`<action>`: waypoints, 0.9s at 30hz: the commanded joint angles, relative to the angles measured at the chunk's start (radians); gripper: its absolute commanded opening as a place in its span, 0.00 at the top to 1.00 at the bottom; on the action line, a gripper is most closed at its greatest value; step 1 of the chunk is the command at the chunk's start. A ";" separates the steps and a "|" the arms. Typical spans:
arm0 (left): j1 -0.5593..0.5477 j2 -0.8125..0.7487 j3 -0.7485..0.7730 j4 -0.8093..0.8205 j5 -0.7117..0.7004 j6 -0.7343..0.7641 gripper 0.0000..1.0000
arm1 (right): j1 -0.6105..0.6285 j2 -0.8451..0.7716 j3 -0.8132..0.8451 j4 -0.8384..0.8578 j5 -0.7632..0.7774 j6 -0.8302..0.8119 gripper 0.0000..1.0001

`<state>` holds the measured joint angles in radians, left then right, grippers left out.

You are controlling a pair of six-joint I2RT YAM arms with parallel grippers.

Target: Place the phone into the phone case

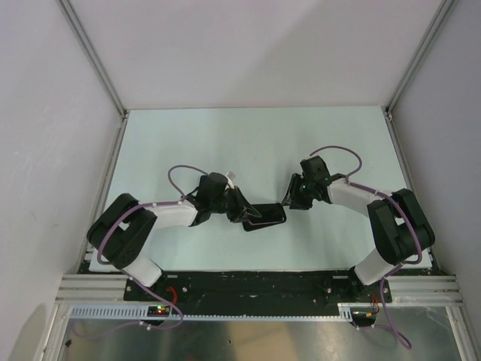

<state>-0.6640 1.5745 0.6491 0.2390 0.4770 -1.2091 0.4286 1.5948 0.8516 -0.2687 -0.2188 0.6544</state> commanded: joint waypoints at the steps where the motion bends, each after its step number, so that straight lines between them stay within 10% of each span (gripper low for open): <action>1: -0.011 0.031 0.037 0.052 0.027 -0.004 1.00 | 0.015 0.012 -0.008 0.034 0.000 0.013 0.58; 27: -0.041 0.205 0.114 0.051 0.025 0.035 1.00 | 0.039 0.010 -0.037 0.056 0.015 0.015 0.59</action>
<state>-0.6674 1.7290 0.7403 0.3088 0.5499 -1.2140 0.4461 1.6012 0.8284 -0.2157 -0.2127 0.6624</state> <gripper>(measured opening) 0.122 0.413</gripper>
